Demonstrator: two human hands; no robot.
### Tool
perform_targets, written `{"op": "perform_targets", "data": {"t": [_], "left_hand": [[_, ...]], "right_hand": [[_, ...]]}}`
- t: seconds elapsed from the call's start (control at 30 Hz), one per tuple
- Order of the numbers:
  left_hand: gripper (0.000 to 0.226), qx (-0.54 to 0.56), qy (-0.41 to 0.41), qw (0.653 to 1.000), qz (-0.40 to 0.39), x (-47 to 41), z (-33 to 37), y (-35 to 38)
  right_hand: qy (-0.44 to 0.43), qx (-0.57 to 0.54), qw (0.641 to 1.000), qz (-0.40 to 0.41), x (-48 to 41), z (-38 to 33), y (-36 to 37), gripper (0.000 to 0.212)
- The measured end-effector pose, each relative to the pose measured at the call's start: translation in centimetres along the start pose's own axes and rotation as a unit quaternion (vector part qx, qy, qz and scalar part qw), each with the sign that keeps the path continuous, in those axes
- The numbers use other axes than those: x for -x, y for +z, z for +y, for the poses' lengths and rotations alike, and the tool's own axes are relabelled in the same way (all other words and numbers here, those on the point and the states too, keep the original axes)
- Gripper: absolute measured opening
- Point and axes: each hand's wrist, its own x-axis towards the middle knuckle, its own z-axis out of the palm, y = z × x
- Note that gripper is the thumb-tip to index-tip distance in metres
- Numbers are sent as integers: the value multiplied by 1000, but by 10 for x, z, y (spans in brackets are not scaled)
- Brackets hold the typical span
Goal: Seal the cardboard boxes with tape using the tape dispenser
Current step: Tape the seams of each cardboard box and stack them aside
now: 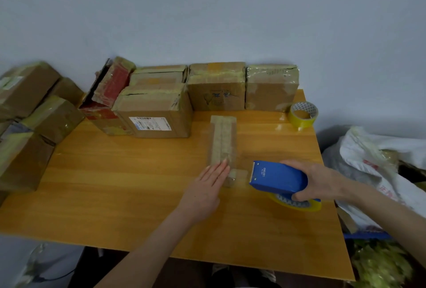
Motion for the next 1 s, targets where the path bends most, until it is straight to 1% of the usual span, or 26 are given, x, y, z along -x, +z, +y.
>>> {"op": "perform_targets", "data": {"t": [0.07,0.17,0.33,0.63,0.77,0.93,0.97,1.0], "left_hand": [[81,4,-3,1000,6,0,1,1],[83,12,2,1000,3,0,-1,0],[84,28,7,1000,11,0,-2,-1],[85,25,12,999,33,2,-3,4],[85,33,7,999,40,1,-1,2],[85,38,13,999,34,4,1,4],[85,44,12,998,36,3,0,4],[84,47,11,998,43,2,0,3]], "right_hand": [[12,57,998,-19,-6,-8,-1,84],[23,127,990,-51,-19,-31,-3,81],[20,128,988,-88,-39,-51,-10,76],[17,205,972,-113,-50,-77,-25,67],[30,212,970,-115,-50,-87,-29,63],[68,258,960,-83,-46,-87,-9,61],[70,246,963,-85,-44,-77,-1,61],[70,211,971,-84,-40,-66,3,62]]}}
